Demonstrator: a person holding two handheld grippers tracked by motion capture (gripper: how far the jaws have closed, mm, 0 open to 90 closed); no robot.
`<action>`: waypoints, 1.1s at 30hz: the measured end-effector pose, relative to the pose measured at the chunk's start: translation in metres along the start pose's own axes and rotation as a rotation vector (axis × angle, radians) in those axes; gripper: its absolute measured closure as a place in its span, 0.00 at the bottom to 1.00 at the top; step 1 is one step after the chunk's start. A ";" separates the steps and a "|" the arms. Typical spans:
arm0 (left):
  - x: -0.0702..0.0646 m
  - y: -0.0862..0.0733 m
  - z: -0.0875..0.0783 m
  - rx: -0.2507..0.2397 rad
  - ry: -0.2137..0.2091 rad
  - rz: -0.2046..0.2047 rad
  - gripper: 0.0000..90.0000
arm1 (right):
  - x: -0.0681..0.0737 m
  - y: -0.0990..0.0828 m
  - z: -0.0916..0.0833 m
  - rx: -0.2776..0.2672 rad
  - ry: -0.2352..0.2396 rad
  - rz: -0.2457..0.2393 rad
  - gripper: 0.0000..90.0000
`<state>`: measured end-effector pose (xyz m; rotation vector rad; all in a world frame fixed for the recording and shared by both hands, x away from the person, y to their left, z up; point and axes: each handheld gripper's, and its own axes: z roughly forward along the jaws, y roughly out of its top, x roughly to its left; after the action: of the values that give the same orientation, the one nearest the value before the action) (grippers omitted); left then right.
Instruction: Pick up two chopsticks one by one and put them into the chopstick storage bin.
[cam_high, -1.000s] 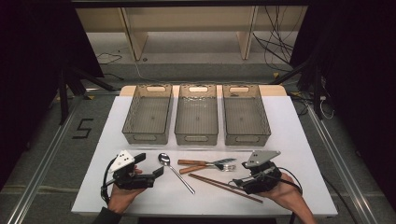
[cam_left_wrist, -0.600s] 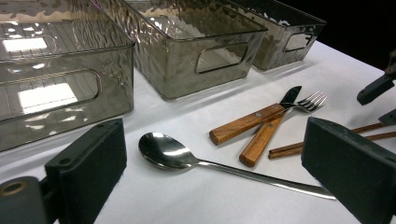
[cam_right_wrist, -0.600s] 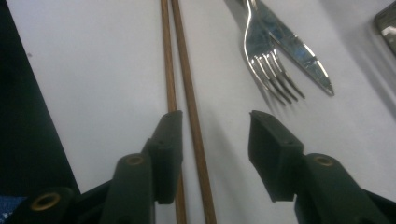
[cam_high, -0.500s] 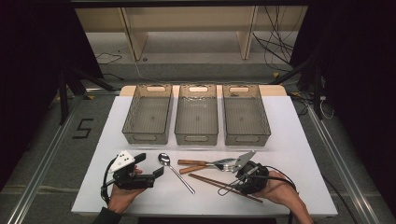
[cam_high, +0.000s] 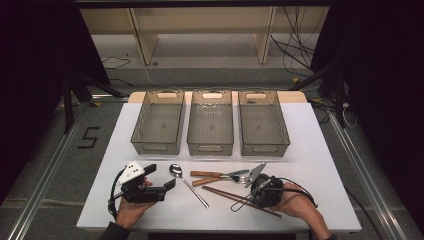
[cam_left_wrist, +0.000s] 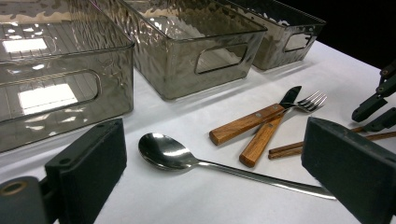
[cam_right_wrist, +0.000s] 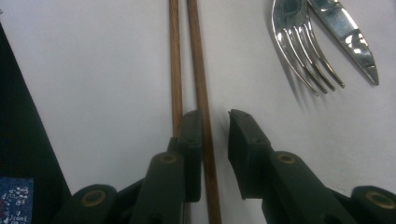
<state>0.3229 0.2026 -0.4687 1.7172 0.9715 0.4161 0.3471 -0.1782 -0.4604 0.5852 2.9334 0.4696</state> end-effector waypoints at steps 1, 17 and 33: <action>0.000 0.000 0.000 0.002 -0.001 0.002 0.07 | -0.001 0.001 0.001 0.012 -0.014 0.006 0.87; 0.001 0.000 0.000 0.006 0.004 -0.002 0.07 | -0.002 0.011 0.003 0.088 0.021 -0.089 0.94; 0.001 0.000 0.001 0.010 0.009 -0.004 0.07 | -0.005 0.003 -0.013 0.022 0.029 -0.098 0.94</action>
<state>0.3239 0.2031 -0.4692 1.7236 0.9854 0.4172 0.3509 -0.1812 -0.4471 0.4383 2.9814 0.4384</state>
